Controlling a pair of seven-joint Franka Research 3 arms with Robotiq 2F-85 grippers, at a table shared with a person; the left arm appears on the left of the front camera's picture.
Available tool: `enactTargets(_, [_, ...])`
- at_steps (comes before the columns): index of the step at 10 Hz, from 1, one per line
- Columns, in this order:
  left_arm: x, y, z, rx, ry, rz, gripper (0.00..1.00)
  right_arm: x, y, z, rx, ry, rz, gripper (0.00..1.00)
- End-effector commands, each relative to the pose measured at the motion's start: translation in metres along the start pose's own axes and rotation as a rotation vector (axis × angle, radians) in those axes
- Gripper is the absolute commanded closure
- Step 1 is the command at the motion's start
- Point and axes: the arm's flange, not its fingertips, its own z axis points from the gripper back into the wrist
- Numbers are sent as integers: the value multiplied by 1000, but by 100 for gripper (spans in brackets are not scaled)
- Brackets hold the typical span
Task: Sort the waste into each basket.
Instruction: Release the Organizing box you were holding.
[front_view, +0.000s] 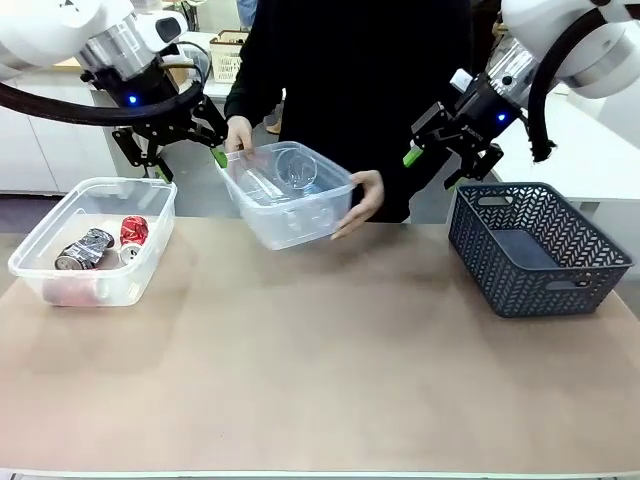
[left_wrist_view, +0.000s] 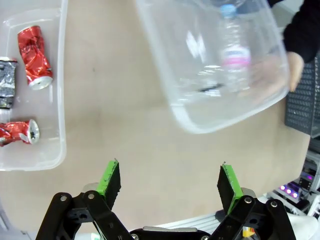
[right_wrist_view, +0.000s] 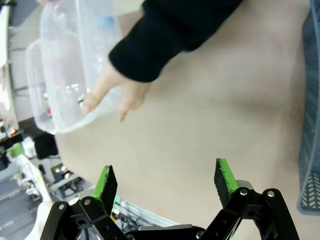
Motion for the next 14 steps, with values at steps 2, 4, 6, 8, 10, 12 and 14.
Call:
enactTargets(2, [-36, 32, 66, -453, 127, -89, 0, -67, -43, 94, 473, 43, 23, 0])
enactTargets(4, [-54, 77, 99, -791, 166, -71, 0, -108, -78, 138, 762, -4, -64, 0])
enactTargets(6, [-72, 119, 105, -976, 89, 31, 0, -129, -122, 162, 905, -185, -275, 0])
enactTargets(8, [-70, 102, 128, -912, 78, -70, 0, -128, -108, 173, 851, -92, -141, 0])
enactTargets(10, [-70, 102, 128, -912, 78, -70, 0, -128, -108, 173, 851, -92, -141, 0])
enactTargets(12, [-70, 102, 128, -912, 78, -70, 0, -128, -108, 173, 851, -92, -141, 0])
enactTargets(14, [-70, 102, 128, -912, 78, -70, 0, -128, -108, 173, 851, -92, -141, 0])
